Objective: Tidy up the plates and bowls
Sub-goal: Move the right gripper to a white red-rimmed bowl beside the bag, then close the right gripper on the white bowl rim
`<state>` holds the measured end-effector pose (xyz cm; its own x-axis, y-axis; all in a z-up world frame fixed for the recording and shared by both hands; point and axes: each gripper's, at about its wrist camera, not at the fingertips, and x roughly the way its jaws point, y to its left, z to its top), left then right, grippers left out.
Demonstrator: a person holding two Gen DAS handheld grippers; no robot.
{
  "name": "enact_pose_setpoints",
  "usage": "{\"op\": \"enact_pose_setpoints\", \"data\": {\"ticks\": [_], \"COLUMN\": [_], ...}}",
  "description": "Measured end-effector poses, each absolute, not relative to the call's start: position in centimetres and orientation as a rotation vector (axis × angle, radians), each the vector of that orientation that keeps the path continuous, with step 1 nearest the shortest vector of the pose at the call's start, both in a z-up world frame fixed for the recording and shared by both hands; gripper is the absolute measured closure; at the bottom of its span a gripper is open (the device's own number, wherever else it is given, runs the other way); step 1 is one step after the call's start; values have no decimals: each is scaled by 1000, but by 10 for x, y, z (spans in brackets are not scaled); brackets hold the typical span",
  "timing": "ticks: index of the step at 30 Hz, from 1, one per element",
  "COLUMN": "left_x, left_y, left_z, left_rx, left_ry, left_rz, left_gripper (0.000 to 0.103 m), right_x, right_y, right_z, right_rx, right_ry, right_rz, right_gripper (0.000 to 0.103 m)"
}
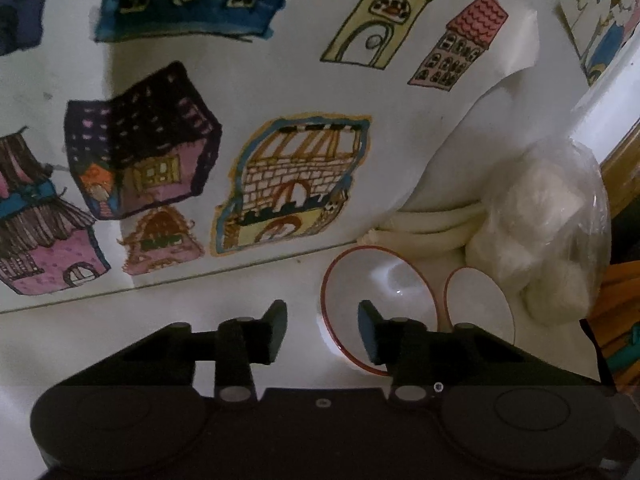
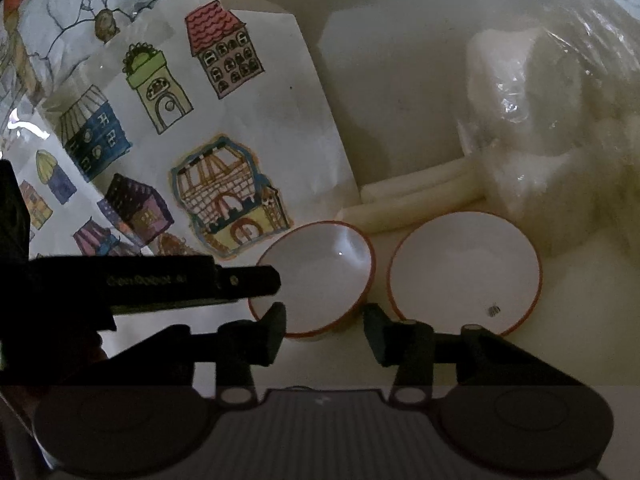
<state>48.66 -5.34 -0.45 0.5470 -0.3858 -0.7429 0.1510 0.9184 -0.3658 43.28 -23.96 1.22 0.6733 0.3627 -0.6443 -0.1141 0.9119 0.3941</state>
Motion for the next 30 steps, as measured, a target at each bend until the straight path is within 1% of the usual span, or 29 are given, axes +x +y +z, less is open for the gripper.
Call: {"op": "enact_pose_setpoints", "data": {"ticks": [1,3,4,6,7,10,18,23,30], "left_x": [488,489,489,490,490,490,483,472,451], "left_y": [-55,-57,-56,-58,-58,-60,-54,-47,-41], "left_z": [-6,-8,-8,-11,-12,-14,-9,-6,9], "left_rx": [-272,-270,-269,-271,-277,-279,-270,-266,-260], "left_ry": [945,954,960,973,975,973,983,987,961], "left_rz": [-324,-328,-330,-334,-340,-339,-324,-319,-337], "left_gripper": [68,77,78,86,86,87,88,89,89], "right_x": [432,433,434,436,437,439,435,428,409], "right_y": [-241,-242,-242,-244,-245,-249,-245,-243,-244], "right_z": [12,12,11,10,9,6,7,8,20], "right_rx": [340,345,346,351,359,382,365,370,361], "right_ry": [790,792,792,795,796,804,815,825,811], "right_rz": [270,264,261,253,251,253,269,282,289], "right_gripper": [55,57,59,64,67,69,69,75,77]}}
